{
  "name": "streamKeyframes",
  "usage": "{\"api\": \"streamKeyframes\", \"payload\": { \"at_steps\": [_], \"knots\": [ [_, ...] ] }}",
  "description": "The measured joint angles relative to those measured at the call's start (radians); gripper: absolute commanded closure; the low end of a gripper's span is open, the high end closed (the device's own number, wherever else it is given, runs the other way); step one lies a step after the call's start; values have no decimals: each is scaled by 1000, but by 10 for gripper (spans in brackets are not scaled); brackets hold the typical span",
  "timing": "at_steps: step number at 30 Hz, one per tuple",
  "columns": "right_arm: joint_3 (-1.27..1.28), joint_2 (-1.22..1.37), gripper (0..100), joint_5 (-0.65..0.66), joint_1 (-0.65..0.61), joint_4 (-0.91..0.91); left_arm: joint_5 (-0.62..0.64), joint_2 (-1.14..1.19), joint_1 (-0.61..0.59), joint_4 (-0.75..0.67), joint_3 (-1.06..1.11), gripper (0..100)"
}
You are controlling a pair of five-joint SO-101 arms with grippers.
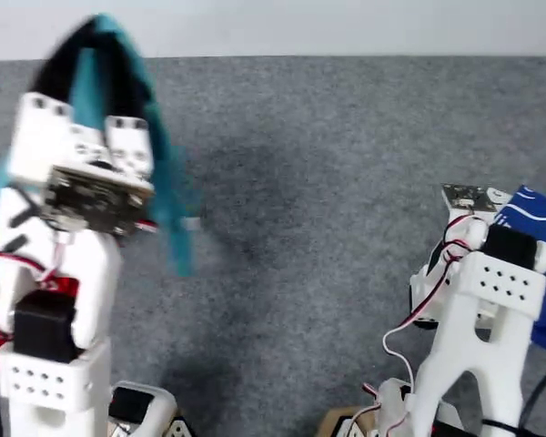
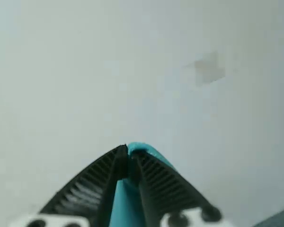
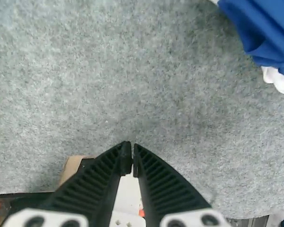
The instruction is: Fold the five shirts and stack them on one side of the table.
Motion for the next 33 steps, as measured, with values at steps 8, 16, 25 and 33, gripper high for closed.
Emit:
{"api": "streamKeyframes", "payload": {
  "at_steps": [8, 16, 25, 33],
  "knots": [
    [0, -2, 990, 0, 0, 0, -6, 75, 150, 0, -48, 995],
    [0, -2, 990, 0, 0, 0, -11, 83, 112, 252, -49, 995],
    [0, -2, 990, 0, 0, 0, -71, 89, -311, 520, 66, 994],
    [0, -2, 990, 0, 0, -6, -408, 89, -592, 385, 460, 858]
  ]
}}
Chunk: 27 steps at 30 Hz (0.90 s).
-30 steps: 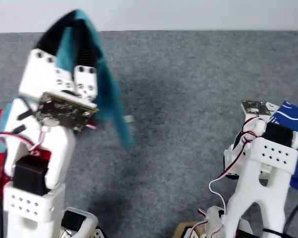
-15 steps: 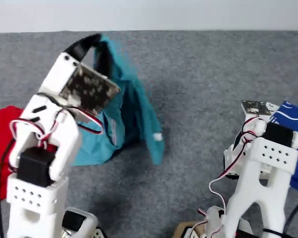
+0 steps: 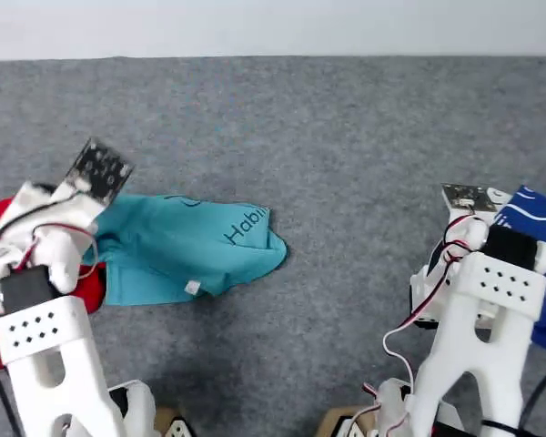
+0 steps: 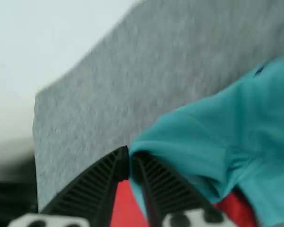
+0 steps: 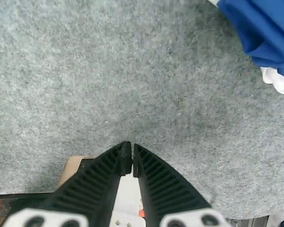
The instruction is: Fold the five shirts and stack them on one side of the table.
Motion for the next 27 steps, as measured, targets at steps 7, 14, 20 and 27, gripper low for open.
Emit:
{"api": "streamKeyframes", "payload": {
  "at_steps": [7, 14, 20, 27],
  "knots": [
    [0, 0, 990, 0, 0, 0, -20, 0, -55, -81, -28, 824],
    [0, 0, 990, 0, 0, 0, -29, 0, 86, 178, -215, 826],
    [0, 0, 990, 0, 0, 0, -31, 2, 374, 522, -213, 826],
    [0, 0, 990, 0, 0, 0, -31, 2, 594, 516, 54, 825]
  ]
}}
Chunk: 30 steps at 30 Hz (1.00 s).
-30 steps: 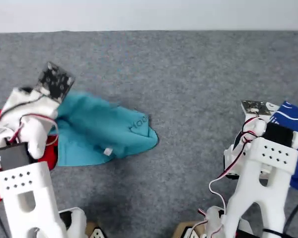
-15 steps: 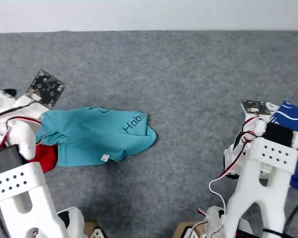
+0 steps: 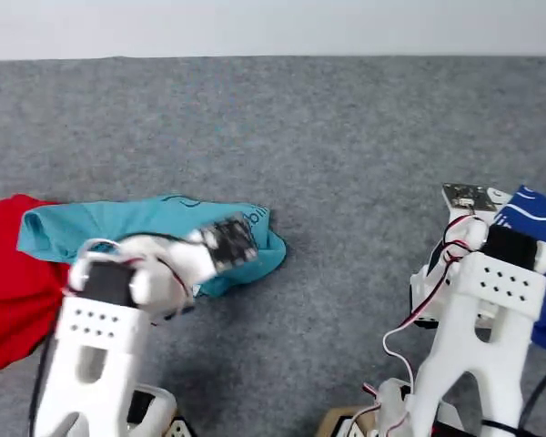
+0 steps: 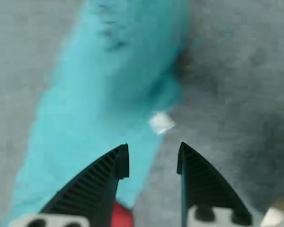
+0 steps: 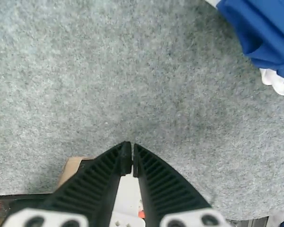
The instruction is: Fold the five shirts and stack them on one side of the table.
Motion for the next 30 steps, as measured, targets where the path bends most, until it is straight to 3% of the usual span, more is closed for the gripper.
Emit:
{"api": "streamKeyframes", "payload": {
  "at_steps": [11, 21, 30],
  "knots": [
    [0, 0, 990, 0, 0, 0, 92, 3, 146, -255, 207, 824],
    [0, 0, 990, 0, 0, 0, 103, 342, 92, -385, 124, 828],
    [0, 0, 990, 0, 0, -6, 121, 589, 87, -451, -2, 994]
  ]
}}
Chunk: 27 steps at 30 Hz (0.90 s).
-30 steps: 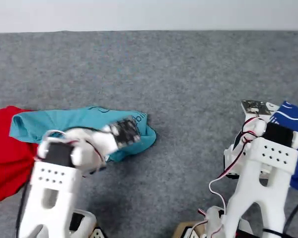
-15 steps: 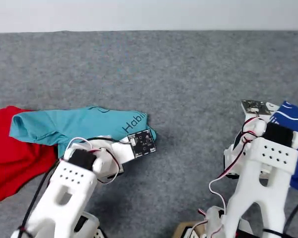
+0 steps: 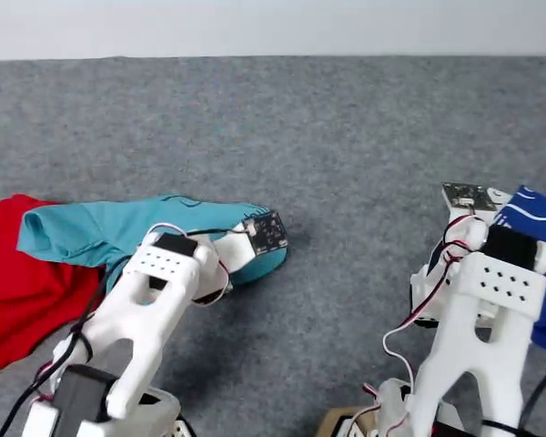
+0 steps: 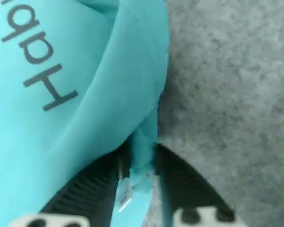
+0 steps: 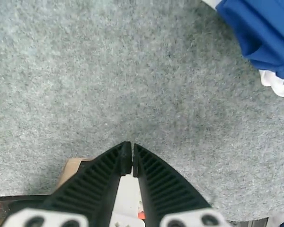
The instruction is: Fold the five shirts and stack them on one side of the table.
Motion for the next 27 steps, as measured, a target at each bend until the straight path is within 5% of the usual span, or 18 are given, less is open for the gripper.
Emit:
{"api": "streamKeyframes", "payload": {
  "at_steps": [12, 20, 27],
  "knots": [
    [0, 0, 990, 0, 0, -34, 0, -230, -98, 227, -259, 995],
    [0, 0, 990, 0, 0, -68, 199, -328, -117, 350, -594, 995],
    [0, 0, 990, 3, 0, -98, 199, -284, -215, 640, -925, 995]
  ]
}}
